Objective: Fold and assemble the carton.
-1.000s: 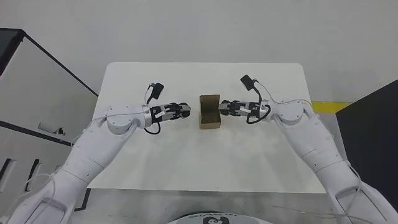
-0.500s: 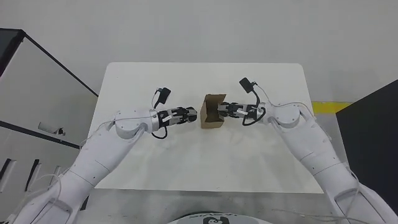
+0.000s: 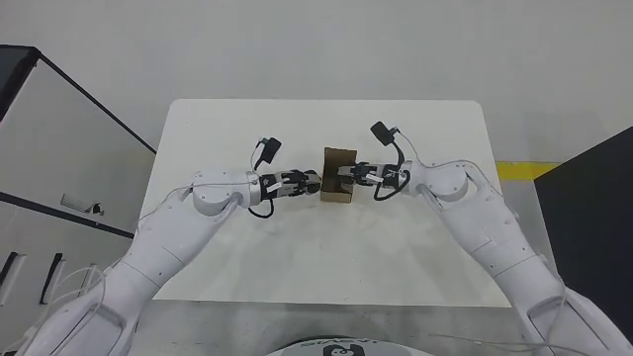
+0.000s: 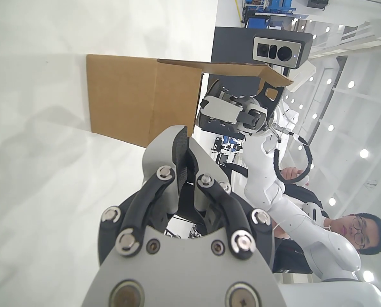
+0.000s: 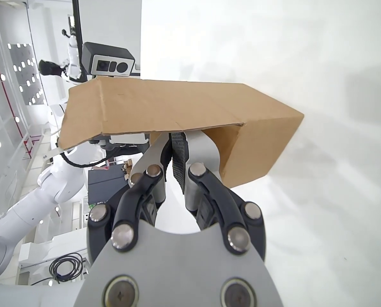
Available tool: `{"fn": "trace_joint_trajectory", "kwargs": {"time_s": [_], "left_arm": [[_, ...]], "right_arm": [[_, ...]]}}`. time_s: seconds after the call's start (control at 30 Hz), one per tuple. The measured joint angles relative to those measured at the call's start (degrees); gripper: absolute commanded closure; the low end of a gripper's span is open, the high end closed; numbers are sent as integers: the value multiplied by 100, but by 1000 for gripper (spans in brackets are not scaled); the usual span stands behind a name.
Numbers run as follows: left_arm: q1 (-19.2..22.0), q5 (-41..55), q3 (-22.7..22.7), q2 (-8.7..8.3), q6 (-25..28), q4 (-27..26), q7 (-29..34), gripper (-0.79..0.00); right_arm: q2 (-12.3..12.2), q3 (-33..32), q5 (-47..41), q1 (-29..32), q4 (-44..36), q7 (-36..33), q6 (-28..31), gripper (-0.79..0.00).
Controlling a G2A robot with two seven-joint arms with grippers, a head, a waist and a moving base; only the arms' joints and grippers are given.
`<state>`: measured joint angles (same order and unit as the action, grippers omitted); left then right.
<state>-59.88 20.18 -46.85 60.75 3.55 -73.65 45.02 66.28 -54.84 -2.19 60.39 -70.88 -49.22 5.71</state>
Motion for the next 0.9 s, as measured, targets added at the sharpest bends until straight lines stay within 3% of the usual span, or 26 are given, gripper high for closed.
{"fn": "trace_joint_trajectory", "kwargs": {"time_s": [0.37,0.67,0.9], "left_arm": [[175,35,96,137,141,217,221,0],[291,3,-61,169,201,547,233,0],[399,70,-67,250,248,644,181,0]], "right_arm": [[60,112,103,-96,-1,129,-110,0],[-116,-441,143,201,-547,-52,-377,0],[-158,-515,336,298,-607,-48,-757,0]]}}
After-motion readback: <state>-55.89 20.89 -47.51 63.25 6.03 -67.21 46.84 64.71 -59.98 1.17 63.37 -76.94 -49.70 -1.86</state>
